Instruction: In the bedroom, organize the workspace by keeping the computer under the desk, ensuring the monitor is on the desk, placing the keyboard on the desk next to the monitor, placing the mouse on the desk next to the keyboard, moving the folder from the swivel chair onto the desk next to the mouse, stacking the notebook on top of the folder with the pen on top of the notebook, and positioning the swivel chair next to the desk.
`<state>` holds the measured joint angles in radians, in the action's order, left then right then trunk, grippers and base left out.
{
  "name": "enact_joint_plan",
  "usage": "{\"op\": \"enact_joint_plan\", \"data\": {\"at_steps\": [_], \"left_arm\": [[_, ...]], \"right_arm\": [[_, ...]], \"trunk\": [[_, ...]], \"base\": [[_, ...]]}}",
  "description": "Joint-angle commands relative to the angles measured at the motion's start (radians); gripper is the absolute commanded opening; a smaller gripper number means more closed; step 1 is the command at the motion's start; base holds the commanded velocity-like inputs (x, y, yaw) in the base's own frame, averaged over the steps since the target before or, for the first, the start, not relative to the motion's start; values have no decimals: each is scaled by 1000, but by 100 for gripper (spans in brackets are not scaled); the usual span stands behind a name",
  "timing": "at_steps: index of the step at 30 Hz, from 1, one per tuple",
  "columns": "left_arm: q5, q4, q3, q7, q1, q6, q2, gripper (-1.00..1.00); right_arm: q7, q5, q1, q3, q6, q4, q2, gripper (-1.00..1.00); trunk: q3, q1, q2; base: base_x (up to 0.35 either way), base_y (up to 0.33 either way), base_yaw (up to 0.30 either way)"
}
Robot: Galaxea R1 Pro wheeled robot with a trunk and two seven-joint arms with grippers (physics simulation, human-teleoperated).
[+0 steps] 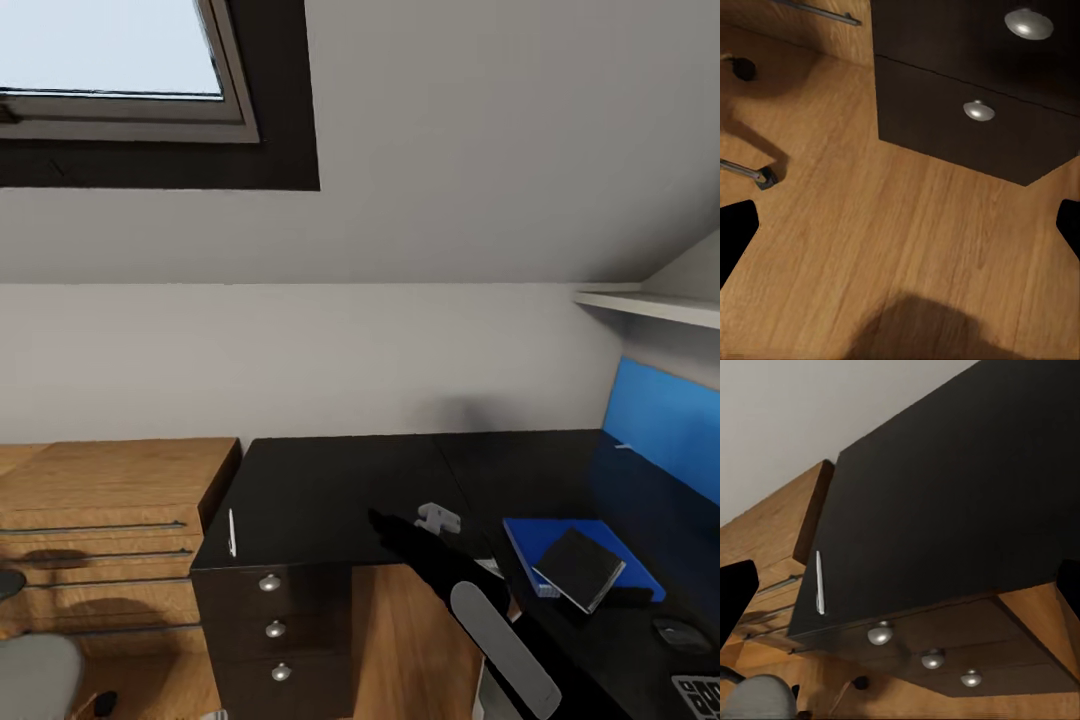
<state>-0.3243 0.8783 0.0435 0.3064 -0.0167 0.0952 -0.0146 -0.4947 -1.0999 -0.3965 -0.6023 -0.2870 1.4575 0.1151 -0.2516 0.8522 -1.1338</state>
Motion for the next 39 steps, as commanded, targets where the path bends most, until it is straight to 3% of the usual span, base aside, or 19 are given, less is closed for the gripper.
{"op": "enact_joint_plan", "data": {"at_steps": [1, 4, 10, 11, 13, 15, 16, 17, 19, 20, 21, 27, 33, 35, 39], "left_arm": [[-7, 5, 1, 7, 0, 4, 1, 100], [-7, 15, -7, 7, 0, 4, 0, 100], [-7, 22, -26, 7, 0, 4, -1, 100], [-7, 23, -30, 7, 0, 5, -1, 100], [-7, 23, -31, 7, 0, 5, -1, 100], [-7, 23, -32, 8, 0, 6, -1, 100], [-7, 24, -32, 8, 0, 6, -1, 100], [-7, 24, -32, 8, 0, 6, -1, 100], [-7, 24, -33, 8, 0, 6, -1, 100], [-7, 23, -33, 9, 0, 7, -1, 100], [-6, 23, -33, 9, 0, 7, -2, 100], [-6, 22, -33, 10, 0, 7, -2, 100], [-6, 23, -33, 10, 0, 6, -2, 100], [-6, 27, -34, 8, 0, 4, -2, 100], [-7, 72, -35, 4, 0, 5, -2, 100]], "right_arm": [[-11, -4, -1, -10, -1, 2, 0, 100], [-41, 11, -1, -49, -1, 2, -3, 100], [-126, 81, -2, -93, -2, -4, -57, 100], [-163, 163, -2, -101, -3, -28, -102, 100], [-173, 212, -2, -103, -3, -51, -121, 100], [-185, 321, -2, -106, -3, -108, -163, 100], [-186, 349, -2, -106, -3, -125, -175, 100], [-188, 402, -2, -107, -3, -159, -200, 100], [-188, 452, -2, -107, -3, -194, -222, 100], [-186, 539, -2, -108, -11, -262, -257, 100], [-185, 574, -2, -108, -19, -285, -268, 100], [-183, 652, -2, -108, -39, -323, -288, 100], [-183, 662, -2, -111, -39, -324, -288, 100], [-182, 688, -3, -142, -37, -331, -287, 100], [-177, 710, -8, -156, -41, -363, -290, 100]], "trunk": [[-1, 0, -1], [-2, 0, -1], [-7, 0, -1], [-8, 0, -1], [-10, 0, -1], [-12, 0, -1], [-13, 0, -1], [-14, 0, -1], [-16, 0, -1], [-17, 0, -1], [-19, 0, -1], [-25, 0, -1], [-28, 0, -1], [-28, 0, -1], [-29, 0, -1]], "base": [[0, 0, 262], [0, 0, 267], [0, 0, 247], [0, 0, 222], [0, 0, 219], [0, 0, 216], [0, 0, 215], [0, 0, 214], [0, 0, 213], [0, 0, 210], [0, 0, 209], [0, 0, 205], [0, 0, 96], [0, 0, 14], [0, 0, 6]]}}
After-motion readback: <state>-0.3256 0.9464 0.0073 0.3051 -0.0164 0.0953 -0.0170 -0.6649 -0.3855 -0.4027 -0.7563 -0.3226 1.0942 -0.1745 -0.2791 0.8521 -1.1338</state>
